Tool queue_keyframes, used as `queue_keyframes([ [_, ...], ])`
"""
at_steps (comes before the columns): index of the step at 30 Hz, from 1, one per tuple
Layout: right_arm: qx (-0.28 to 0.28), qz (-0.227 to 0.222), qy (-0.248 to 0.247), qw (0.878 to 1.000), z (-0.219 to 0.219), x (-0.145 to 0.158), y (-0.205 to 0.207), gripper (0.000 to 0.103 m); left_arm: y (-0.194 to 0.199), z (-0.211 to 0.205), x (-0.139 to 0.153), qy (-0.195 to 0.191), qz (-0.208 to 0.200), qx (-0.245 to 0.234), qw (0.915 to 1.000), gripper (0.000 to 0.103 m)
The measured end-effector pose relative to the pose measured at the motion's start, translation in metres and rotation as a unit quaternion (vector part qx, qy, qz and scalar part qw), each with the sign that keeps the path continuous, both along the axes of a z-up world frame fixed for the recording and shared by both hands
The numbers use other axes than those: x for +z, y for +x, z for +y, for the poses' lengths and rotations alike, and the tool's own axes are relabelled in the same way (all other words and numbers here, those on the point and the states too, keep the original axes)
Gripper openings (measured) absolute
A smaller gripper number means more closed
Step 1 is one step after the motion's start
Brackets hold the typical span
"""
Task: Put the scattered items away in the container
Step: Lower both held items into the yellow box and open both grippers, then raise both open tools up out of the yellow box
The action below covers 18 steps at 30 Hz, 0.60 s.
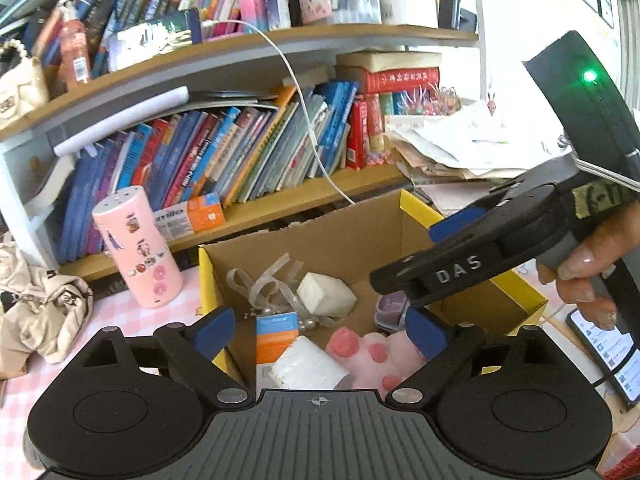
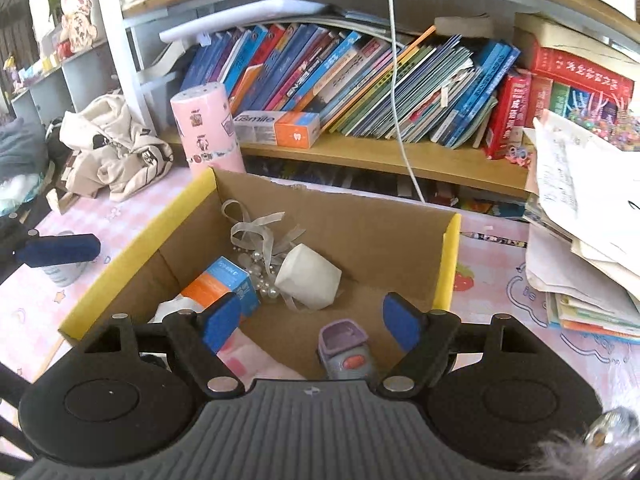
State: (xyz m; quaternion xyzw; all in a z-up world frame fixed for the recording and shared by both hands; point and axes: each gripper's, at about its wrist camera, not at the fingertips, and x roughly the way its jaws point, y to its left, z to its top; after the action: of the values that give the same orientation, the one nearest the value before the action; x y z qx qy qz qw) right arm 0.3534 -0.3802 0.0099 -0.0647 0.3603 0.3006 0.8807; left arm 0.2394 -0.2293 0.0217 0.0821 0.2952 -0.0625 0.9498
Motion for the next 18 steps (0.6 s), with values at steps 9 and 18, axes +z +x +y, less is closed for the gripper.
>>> queue_keyframes([
  [9,-0.016,-0.023,0.01,1.0,-0.019,0.014,-0.029,0.082,-0.035,0.002,0.012,-0.022,-0.008,0.018,0.9996,0.095],
  [18,0.0,-0.034,0.015,0.999,-0.023,0.021,-0.066,0.082,-0.061,0.006,0.017,-0.039,-0.015,0.04,0.9983,0.096],
])
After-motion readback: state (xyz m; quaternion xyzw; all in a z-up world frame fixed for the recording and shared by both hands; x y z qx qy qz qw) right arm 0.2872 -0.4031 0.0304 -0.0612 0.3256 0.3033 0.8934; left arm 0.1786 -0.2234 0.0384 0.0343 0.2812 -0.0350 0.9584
